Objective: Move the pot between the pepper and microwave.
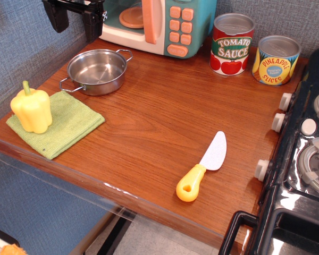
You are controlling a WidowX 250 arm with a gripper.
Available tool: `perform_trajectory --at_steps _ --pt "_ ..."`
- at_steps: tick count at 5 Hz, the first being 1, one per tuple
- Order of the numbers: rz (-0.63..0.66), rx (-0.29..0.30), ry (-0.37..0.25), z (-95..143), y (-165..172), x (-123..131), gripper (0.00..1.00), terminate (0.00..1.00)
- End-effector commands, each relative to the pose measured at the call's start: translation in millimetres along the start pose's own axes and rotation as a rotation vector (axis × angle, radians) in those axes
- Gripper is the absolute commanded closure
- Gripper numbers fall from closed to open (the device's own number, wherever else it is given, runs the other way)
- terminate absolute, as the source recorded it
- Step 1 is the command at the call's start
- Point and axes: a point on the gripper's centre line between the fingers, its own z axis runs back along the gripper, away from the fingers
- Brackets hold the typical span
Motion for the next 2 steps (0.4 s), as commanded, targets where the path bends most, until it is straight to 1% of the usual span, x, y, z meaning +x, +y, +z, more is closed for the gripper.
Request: perform_trajectory --at_steps 1,2 --pt "0.005 0.019 -0.036 18.4 9.2 -5.9 0.0 0.0" --pt "0.005 0.019 -0.036 18.4 9.2 -5.9 0.0 1.0"
